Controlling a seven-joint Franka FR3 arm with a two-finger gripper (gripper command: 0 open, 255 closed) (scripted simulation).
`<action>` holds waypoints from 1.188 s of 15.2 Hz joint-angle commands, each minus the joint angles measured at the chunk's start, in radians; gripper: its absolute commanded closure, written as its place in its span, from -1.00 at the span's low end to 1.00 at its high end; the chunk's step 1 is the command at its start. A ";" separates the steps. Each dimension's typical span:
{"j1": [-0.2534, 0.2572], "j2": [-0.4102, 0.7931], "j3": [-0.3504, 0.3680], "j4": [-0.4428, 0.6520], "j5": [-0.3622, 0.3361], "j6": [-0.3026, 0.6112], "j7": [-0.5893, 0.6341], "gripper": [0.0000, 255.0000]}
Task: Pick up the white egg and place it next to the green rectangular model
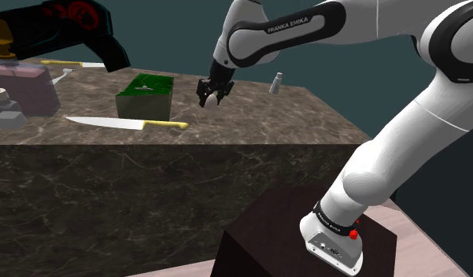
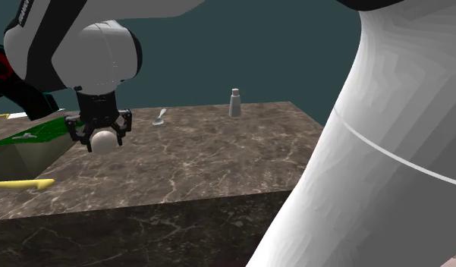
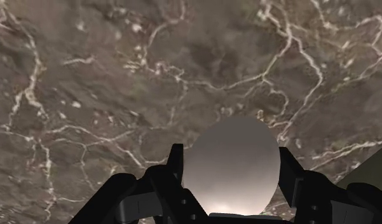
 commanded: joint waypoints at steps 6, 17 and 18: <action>0.000 0.002 0.000 0.000 0.000 0.002 0.000 -1.00; -0.001 -0.069 -0.008 0.054 0.007 -0.122 -0.006 -1.00; -0.001 -0.069 -0.008 0.055 0.007 -0.122 -0.006 -1.00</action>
